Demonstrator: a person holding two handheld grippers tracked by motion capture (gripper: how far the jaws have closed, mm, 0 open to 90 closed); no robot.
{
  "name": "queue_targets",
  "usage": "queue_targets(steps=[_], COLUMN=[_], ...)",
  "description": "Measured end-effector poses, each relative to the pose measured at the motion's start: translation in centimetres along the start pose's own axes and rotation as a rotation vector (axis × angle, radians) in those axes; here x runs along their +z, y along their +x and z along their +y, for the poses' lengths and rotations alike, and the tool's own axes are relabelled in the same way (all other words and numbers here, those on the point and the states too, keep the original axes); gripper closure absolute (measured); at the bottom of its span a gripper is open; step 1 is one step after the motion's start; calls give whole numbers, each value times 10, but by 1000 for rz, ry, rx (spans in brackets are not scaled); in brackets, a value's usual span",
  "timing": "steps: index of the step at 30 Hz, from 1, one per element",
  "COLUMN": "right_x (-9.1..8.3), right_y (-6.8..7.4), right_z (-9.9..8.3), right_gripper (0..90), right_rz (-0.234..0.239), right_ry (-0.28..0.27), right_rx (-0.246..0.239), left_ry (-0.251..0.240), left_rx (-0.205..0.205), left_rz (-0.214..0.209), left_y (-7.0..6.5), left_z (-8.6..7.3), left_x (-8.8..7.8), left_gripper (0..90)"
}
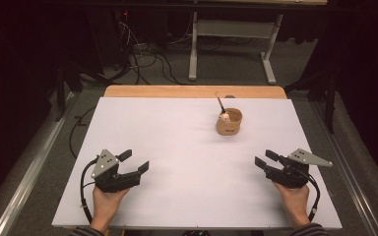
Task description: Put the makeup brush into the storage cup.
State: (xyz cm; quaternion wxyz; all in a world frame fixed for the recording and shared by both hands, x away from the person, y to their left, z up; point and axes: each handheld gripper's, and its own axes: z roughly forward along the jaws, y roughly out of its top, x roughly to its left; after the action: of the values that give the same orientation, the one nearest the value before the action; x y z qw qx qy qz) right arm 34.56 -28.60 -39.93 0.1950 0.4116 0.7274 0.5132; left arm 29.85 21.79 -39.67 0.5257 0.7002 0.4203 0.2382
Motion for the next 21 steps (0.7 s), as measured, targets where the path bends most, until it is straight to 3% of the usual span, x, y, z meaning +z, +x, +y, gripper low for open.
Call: queue_targets(steps=[21], right_x=[1], right_y=[-5], right_z=[-8], right_gripper=[443], right_rz=[-28], right_ry=[8], right_rx=[-1], left_ry=[21], left_rx=[14], left_rz=[14], left_y=[1], left_z=[-3], left_x=[2], left_gripper=[252])
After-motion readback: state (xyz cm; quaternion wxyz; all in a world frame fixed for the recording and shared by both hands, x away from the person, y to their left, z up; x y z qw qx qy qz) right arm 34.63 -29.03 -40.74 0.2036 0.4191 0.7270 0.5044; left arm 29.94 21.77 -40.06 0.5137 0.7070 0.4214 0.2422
